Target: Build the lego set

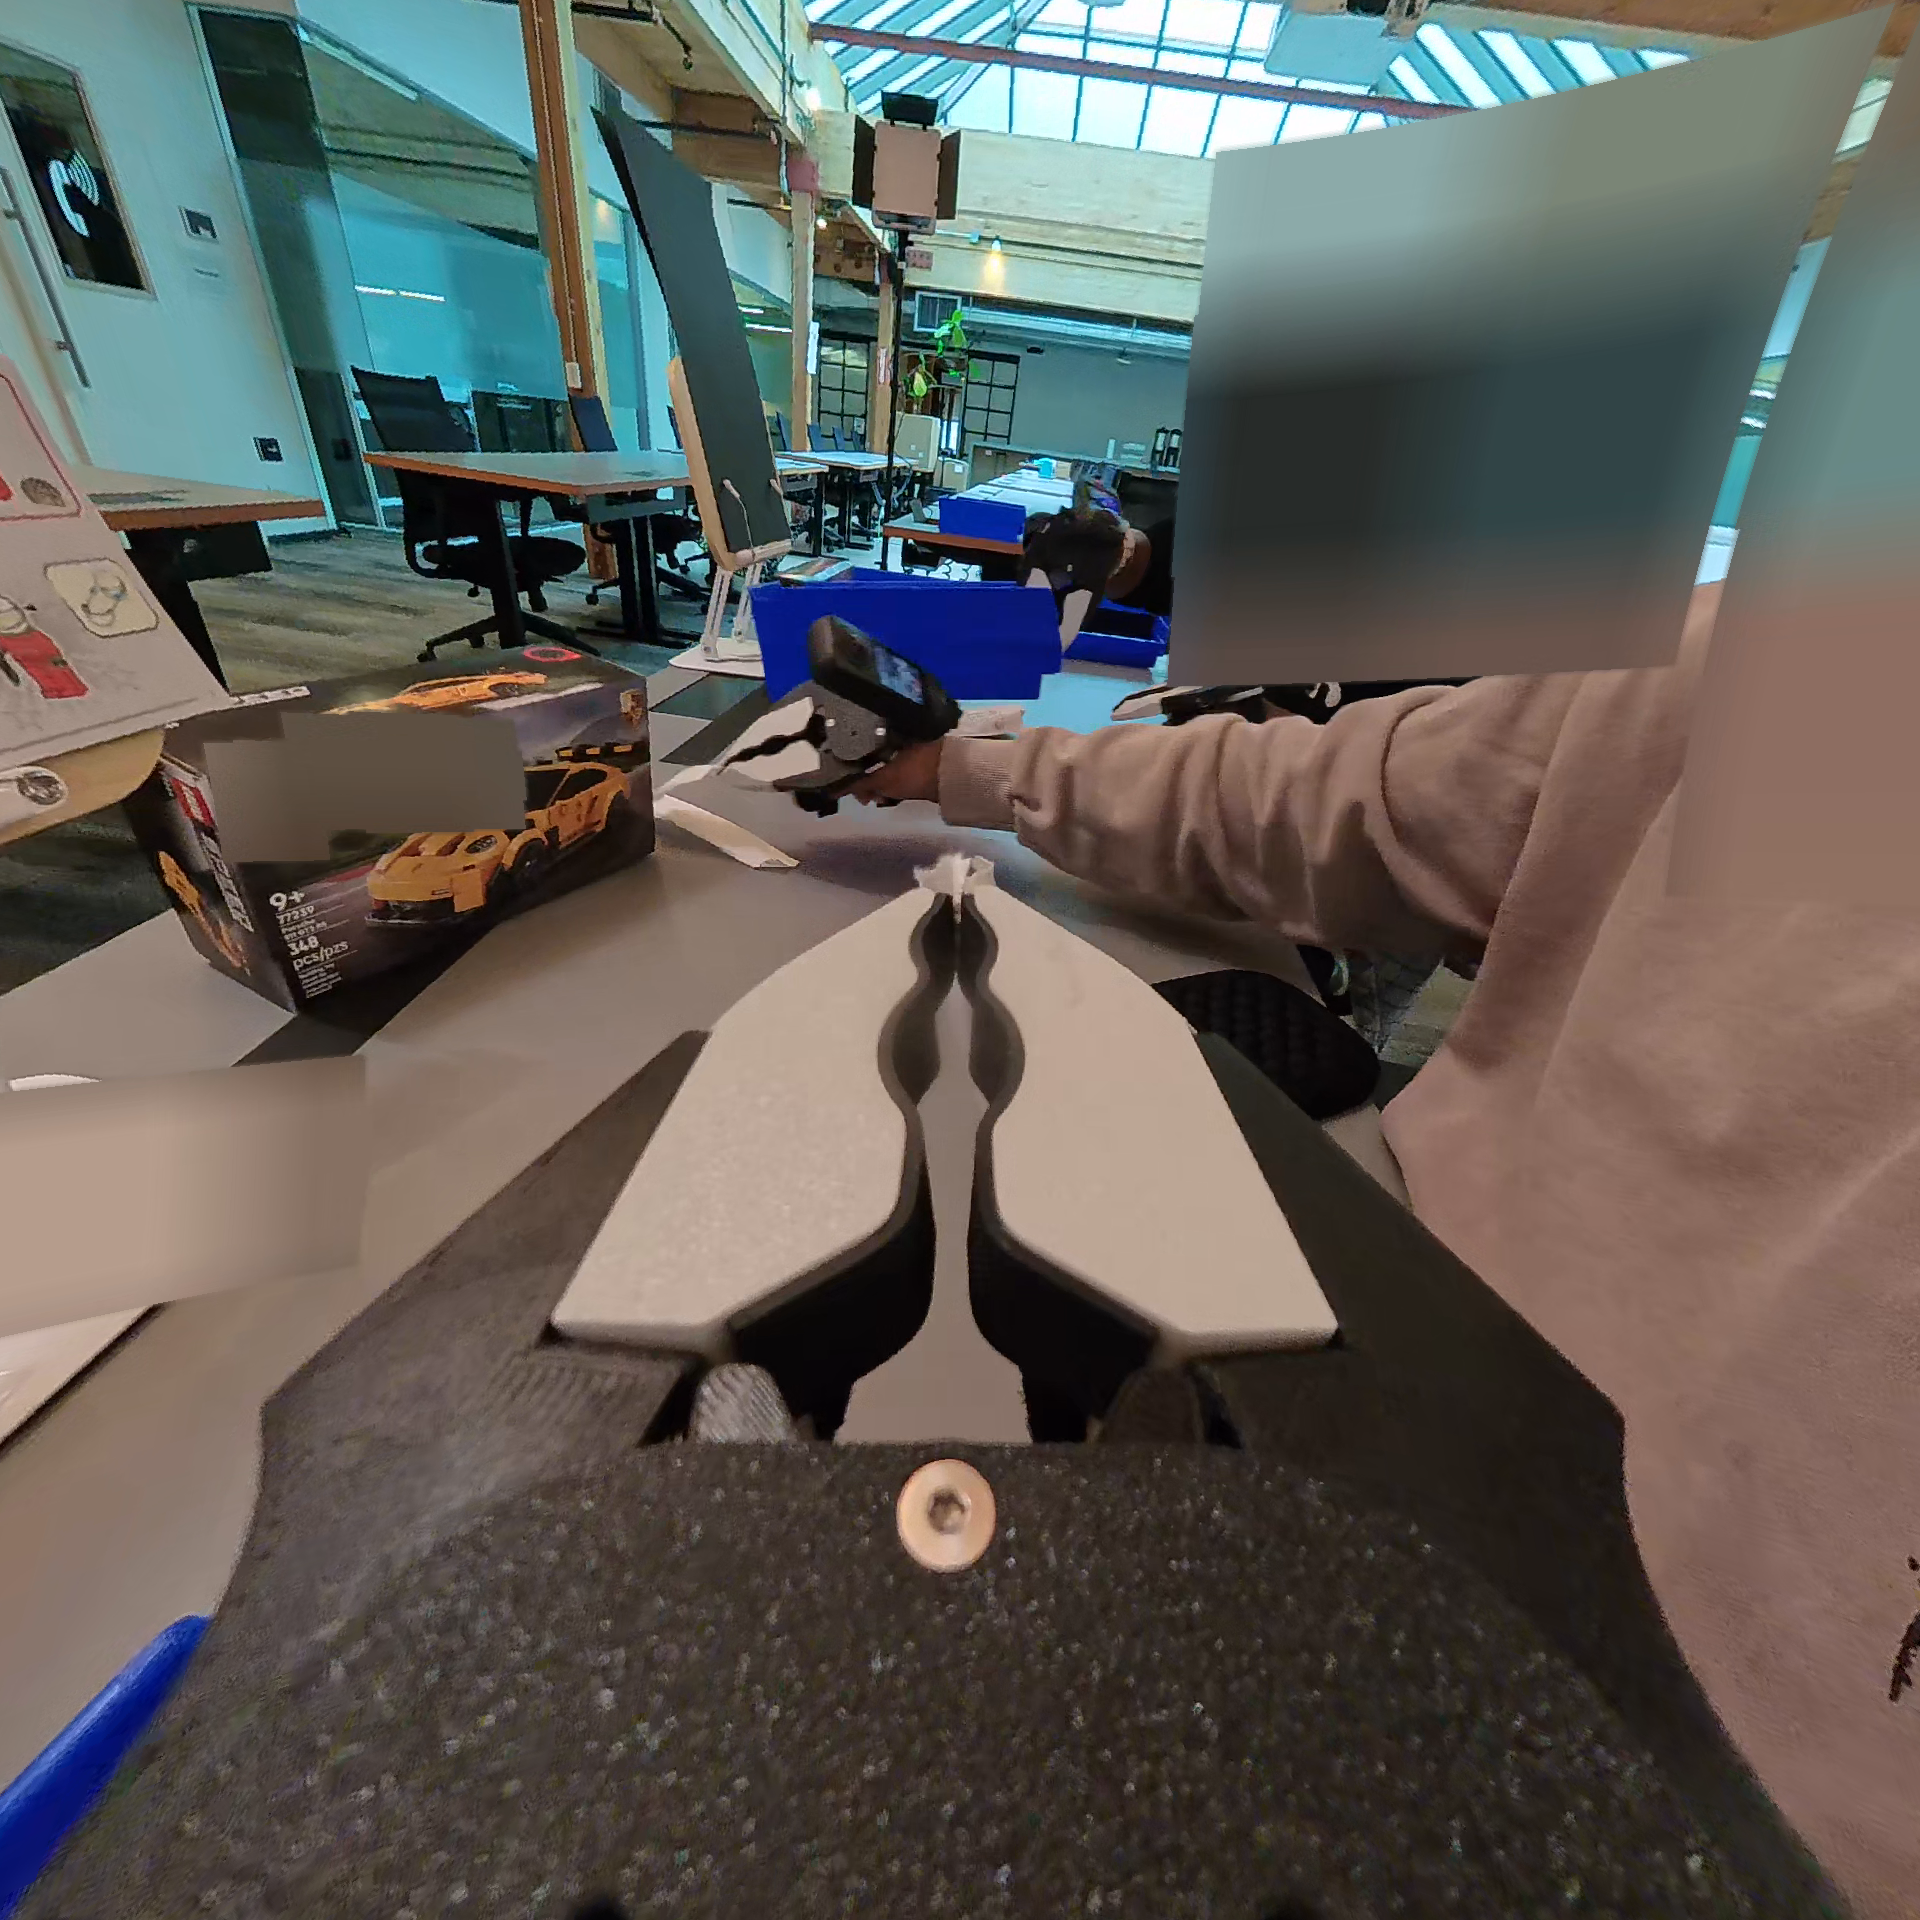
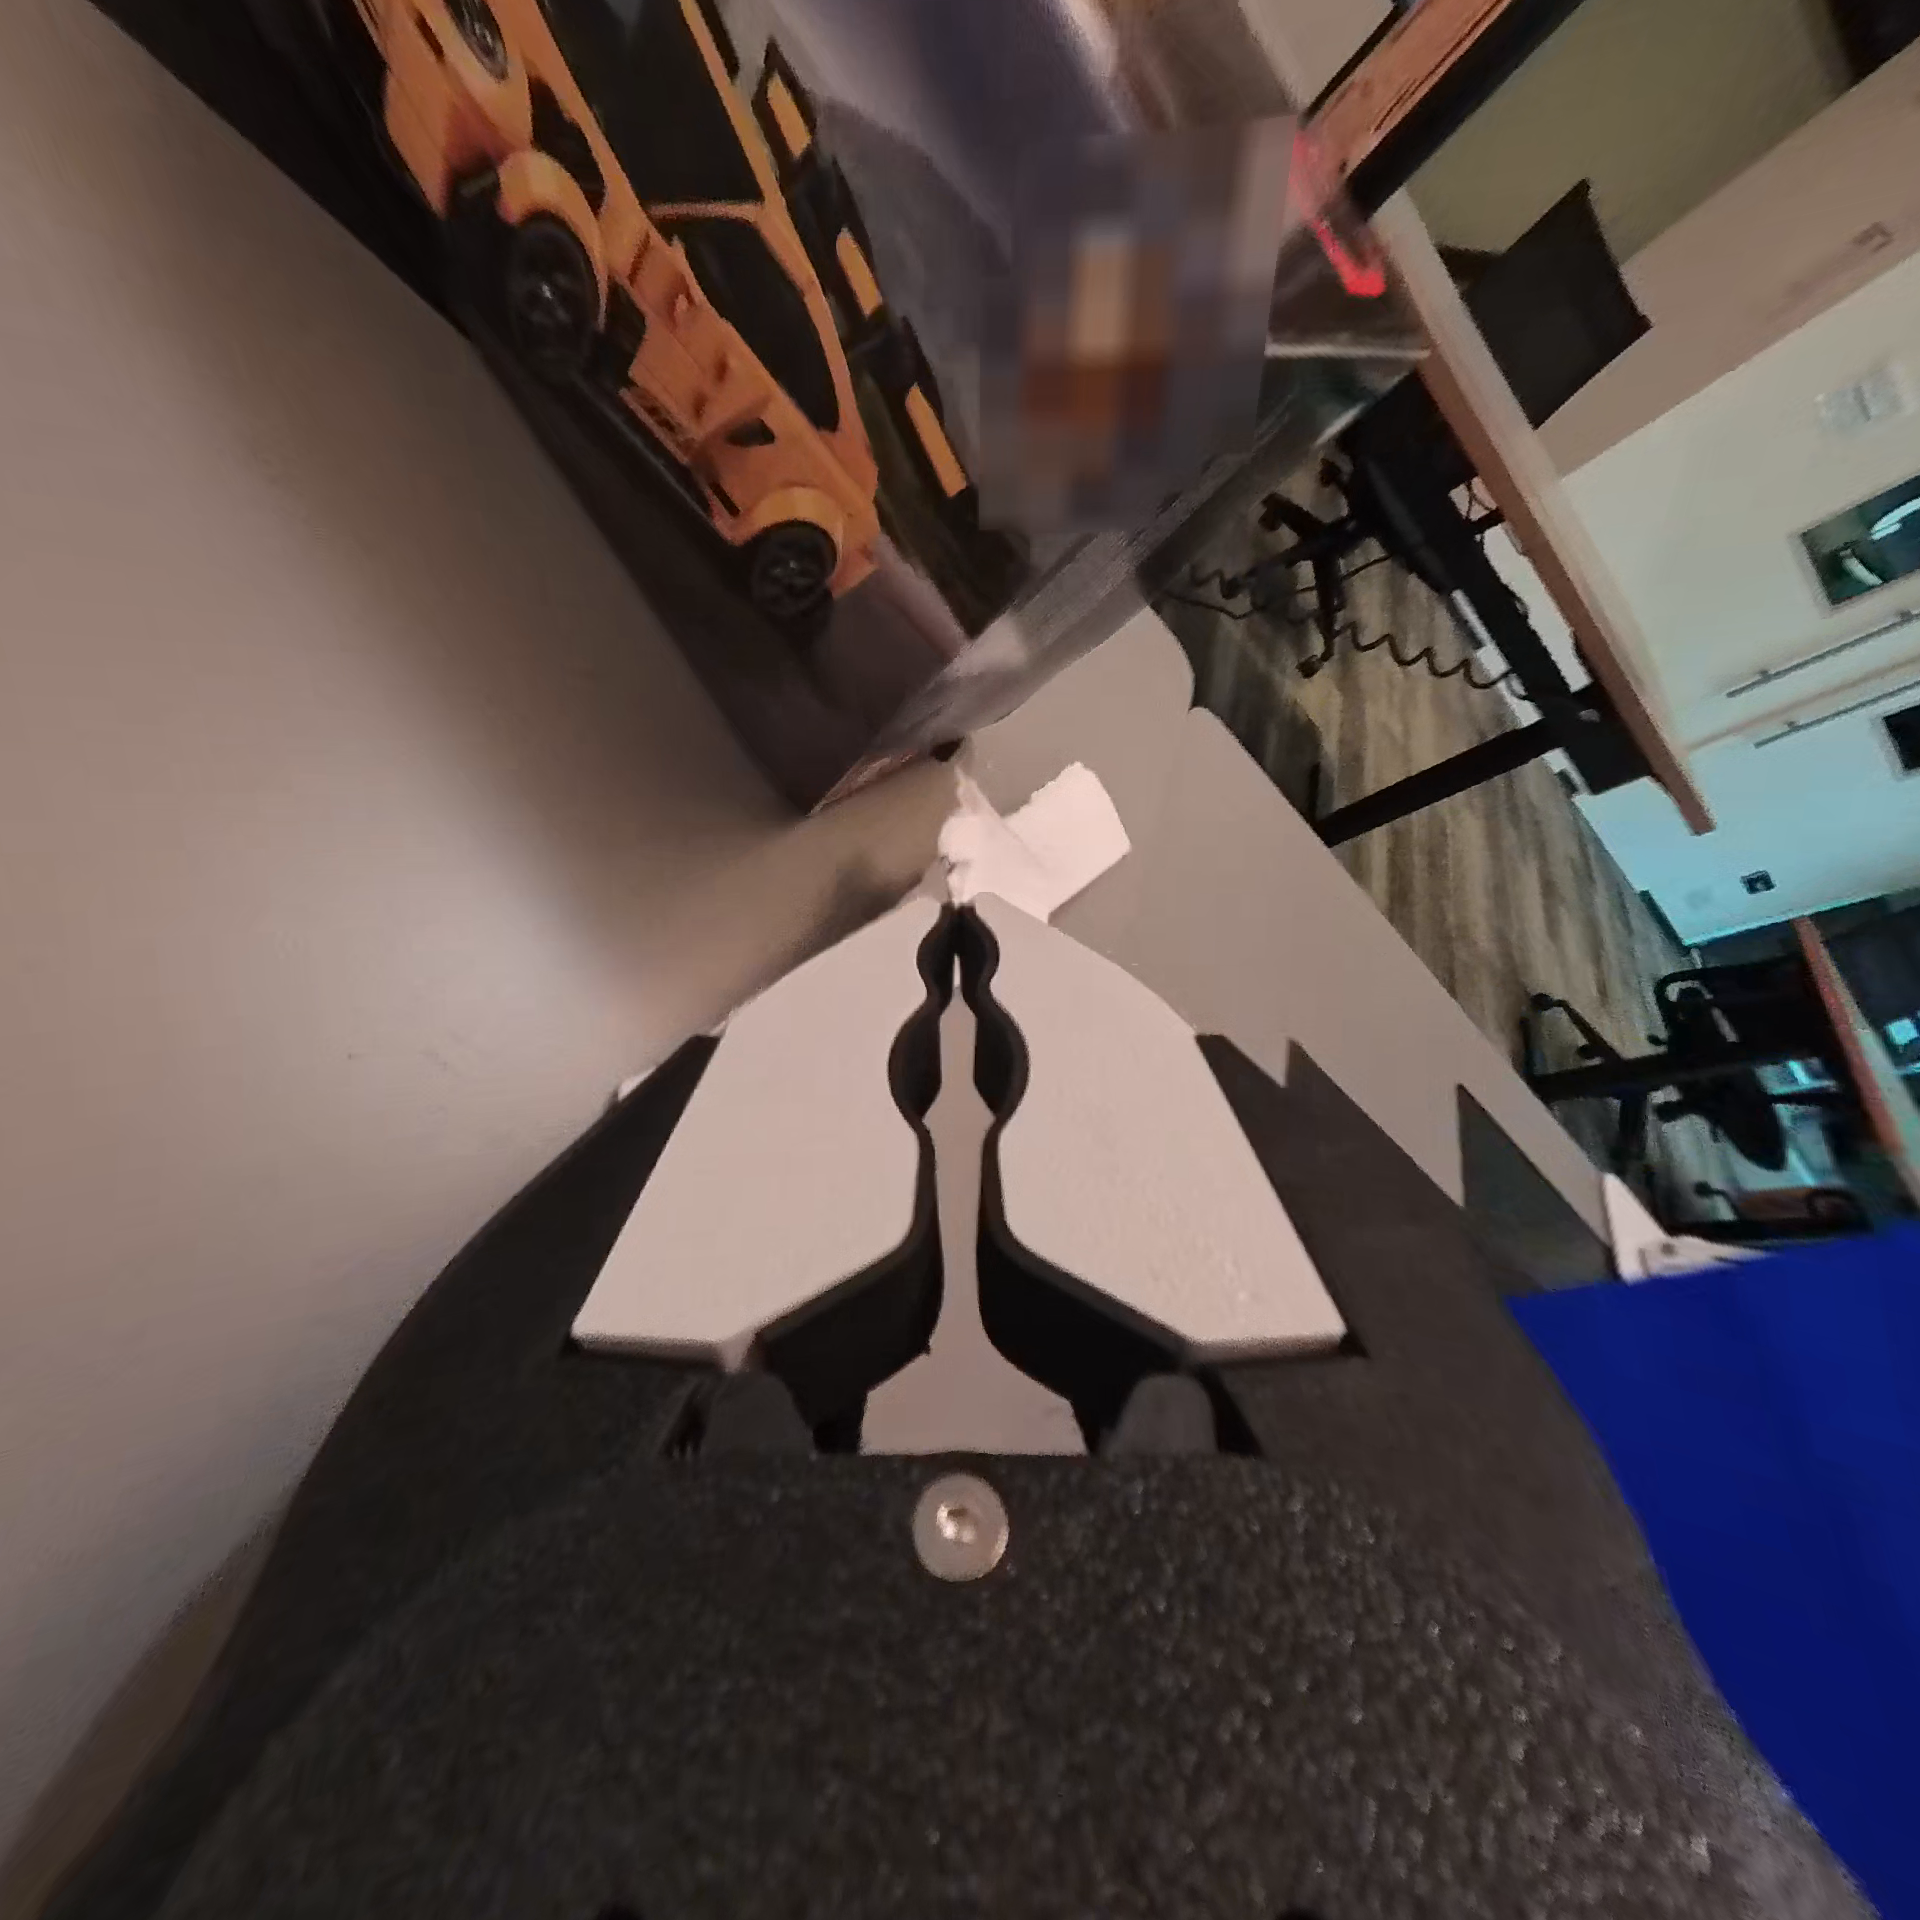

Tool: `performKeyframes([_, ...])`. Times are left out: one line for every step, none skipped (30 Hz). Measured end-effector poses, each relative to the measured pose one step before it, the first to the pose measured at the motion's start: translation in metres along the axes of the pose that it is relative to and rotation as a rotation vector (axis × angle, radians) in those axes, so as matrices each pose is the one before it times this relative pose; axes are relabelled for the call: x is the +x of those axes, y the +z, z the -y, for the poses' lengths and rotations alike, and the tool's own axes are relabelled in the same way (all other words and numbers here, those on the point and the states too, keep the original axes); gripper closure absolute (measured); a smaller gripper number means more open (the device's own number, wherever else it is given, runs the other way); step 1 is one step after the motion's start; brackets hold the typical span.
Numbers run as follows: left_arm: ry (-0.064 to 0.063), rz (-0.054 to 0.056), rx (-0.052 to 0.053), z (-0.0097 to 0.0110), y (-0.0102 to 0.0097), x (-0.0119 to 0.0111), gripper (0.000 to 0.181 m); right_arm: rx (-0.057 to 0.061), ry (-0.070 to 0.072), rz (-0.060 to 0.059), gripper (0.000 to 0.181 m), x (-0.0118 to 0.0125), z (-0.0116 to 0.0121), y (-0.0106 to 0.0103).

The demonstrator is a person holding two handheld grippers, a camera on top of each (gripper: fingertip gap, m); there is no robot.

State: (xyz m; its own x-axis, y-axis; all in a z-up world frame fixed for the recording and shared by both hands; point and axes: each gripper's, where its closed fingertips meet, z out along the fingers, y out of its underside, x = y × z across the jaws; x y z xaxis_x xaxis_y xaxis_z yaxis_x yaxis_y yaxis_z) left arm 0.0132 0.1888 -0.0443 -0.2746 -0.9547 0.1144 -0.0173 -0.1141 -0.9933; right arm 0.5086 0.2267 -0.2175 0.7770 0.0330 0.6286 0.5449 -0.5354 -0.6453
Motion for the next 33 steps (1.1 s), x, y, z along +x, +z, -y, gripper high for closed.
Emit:
performKeyframes([-0.0063, -0.0022, -0.0017, -0.00146, 0.001, -0.00089, 0.18, -0.019, 0.01, 0.0402, 0.181, -0.00485, -0.00386, 0.01336])
performKeyframes([-0.0042, -0.0019, -0.002, -0.00145, 0.00083, -0.00052, 0.18, -0.0152, 0.0142, 0.0604, 0.18, -0.00773, -0.00236, 0.00812])
performKeyframes([-0.0027, -0.0022, -0.0033, -0.00137, 0.00066, -0.00011, 0.181, -0.0018, 0.0167, 0.0556, 0.174, -0.00662, 0.00154, 0.00605])
performKeyframes([-0.0016, -0.0025, -0.0028, -0.00104, 0.00037, 0.00018, 0.18, -0.0007, 0.0251, 0.0224, 0.16, -0.00023, 0.00198, 0.00402])
performKeyframes([-0.0011, -0.0029, -0.001, -0.00061, -0.00001, 0.00026, 0.18, -0.006, 0.0314, 0.0202, 0.145, 0.00053, 0.00197, 0.00087])
performKeyframes([-0.0016, -0.0029, -0.0001, -0.0002, -0.00013, 0.00039, 0.18, -0.003, 0.0377, 0.024, 0.134, 0.00005, 0.00211, -0.00057])
performKeyframes([-0.001, -0.0028, 0.0002, 0.00006, -0.00026, 0.00021, 0.181, 0.002, 0.0284, 0.0304, 0.126, -0.00155, 0.00253, -0.0022])
performKeyframes([-0.0014, -0.0026, 0.001, 0.00008, -0.00033, 0.00013, 0.18, 0.0091, 0.0155, 0.0233, 0.12, -0.0025, 0.00336, -0.0037])
performKeyframes([-0.0023, -0.002, 0.0021, 0.00024, -0.00022, -0.00011, 0.181, 0.0143, 0.0131, 0.0138, 0.116, -0.00211, 0.0039, -0.00491])
performKeyframes([-0.0027, -0.0029, 0.0014, 0.00006, 0.00005, 0.00005, 0.181, 0.0134, 0.0158, 0.009, 0.114, -0.00188, 0.00483, -0.00686])
performKeyframes([-0.0022, -0.0018, 0.0006, -0.00018, 0.00017, 0.00011, 0.181, 0.0123, 0.0193, 0.0066, 0.114, -0.00269, 0.00465, -0.00615])
performKeyframes([-0.0013, -0.0007, 0.0024, 0.00031, 0.00026, 0.00015, 0.18, 0.0189, 0.022, 0.0001, 0.113, -0.00178, 0.00383, -0.00929])
performKeyframes([-0.001, -0.0011, 0.0041, 0.00077, 0.00032, 0.00066, 0.18, 0.0274, 0.0271, 0.0004, 0.114, -0.00424, 0.00619, -0.00745])
performKeyframes([0.0011, 0.0011, 0.0054, 0.00118, 0.00016, 0.00077, 0.18, 0.0305, 0.0317, 0.0062, 0.115, -0.00726, 0.00704, -0.00812])
performKeyframes([0.0039, 0.0016, 0.0056, 0.00144, 0.00011, 0.00099, 0.18, 0.0386, 0.0307, 0.0186, 0.116, -0.01135, 0.009, -0.00829])
performKeyframes([0.0045, 0.0032, 0.0056, 0.00164, 0.00012, 0.00076, 0.181, 0.0411, 0.0274, 0.0267, 0.117, -0.0161, 0.00954, -0.00855])
performKeyframes([0.0049, 0.0019, 0.0086, 0.00194, 0.00004, 0.00097, 0.181, 0.04, 0.0193, 0.0407, 0.118, -0.02195, 0.01136, -0.00675])
performKeyframes([0.0029, 0.001, 0.0112, 0.00243, 0.00014, 0.00095, 0.181, 0.0436, 0.0118, 0.0567, 0.118, -0.0274, 0.0108, -0.00578])
performKeyframes([0.0018, 0.0012, 0.0116, 0.00238, 0.0004, 0.00103, 0.181, 0.0399, 0.0107, 0.0702, 0.119, -0.03093, 0.0119, -0.00304])
performKeyframes([0.0026, -0.002, 0.0094, 0.00193, 0.00074, 0.00164, 0.18, 0.0321, 0.0062, 0.0857, 0.118, -0.03449, 0.00993, -0.00143])
performKeyframes([0.0041, -0.0025, 0.0087, 0.00165, 0.00115, 0.00206, 0.18, 0.0352, 0.0058, 0.0923, 0.118, -0.03475, 0.01033, 0.00199])
performKeyframes([0.0043, -0.0031, 0.0082, 0.00154, 0.00141, 0.00234, 0.18, 0.0283, -0.0005, 0.0874, 0.117, -0.03352, 0.00824, 0.00347])
performKeyframes([0.0038, -0.0067, 0.0078, 0.00133, 0.00158, 0.00318, 0.18, 0.0262, -0.0036, 0.0866, 0.116, -0.03089, 0.00731, 0.0057])
performKeyframes([0.0041, -0.0075, 0.0071, 0.00111, 0.00176, 0.00328, 0.18, 0.023, -0.0052, 0.0758, 0.116, -0.02806, 0.00608, 0.00716])
performKeyframes([0.0046, -0.0068, 0.0044, 0.00074, 0.00172, 0.0032, 0.18, 0.02, -0.0084, 0.0641, 0.115, -0.02378, 0.00591, 0.00826])
performKeyframes([0.0056, -0.0048, 0.0049, 0.00082, 0.00168, 0.0029, 0.18, 0.0122, -0.0118, 0.0562, 0.114, -0.01984, 0.00416, 0.00818])
performKeyframes([0.0061, -0.0048, 0.0065, 0.00131, 0.0013, 0.00284, 0.18, 0.0025, -0.0142, 0.0413, 0.114, -0.015, 0.0036, 0.00822])
performKeyframes([0.0039, -0.007, 0.0056, 0.00144, 0.00115, 0.00292, 0.18, 0.0134, -0.0089, 0.0324, 0.114, -0.01165, 0.00535, 0.00737])
performKeyframes([0.0029, -0.0074, 0.0022, 0.00106, 0.00125, 0.00304, 0.18, 0.0241, -0.0021, 0.0285, 0.114, -0.00955, 0.00665, 0.00656])
performKeyframes([0.0052, -0.0072, 0.0005, 0.00082, 0.00122, 0.00302, 0.18, 0.018, -0.0016, 0.0229, 0.114, -0.00731, 0.00588, 0.00609])
performKeyframes([0.0074, -0.0075, 0.0024, 0.00055, 0.00134, 0.00327, 0.18, 0.014, -0.0067, 0.015, 0.114, -0.00538, 0.00495, 0.00483])
performKeyframes([0.0068, -0.0094, 0.0061, 0.00068, 0.00141, 0.00337, 0.18, 0.0193, -0.0009, 0.0119, 0.114, -0.00378, 0.00539, 0.00496])
performKeyframes([0.0045, -0.0091, 0.0077, 0.00044, 0.00142, 0.00305, 0.18, 0.0249, 0.0131, 0.0203, 0.114, -0.00405, 0.00593, 0.00469])
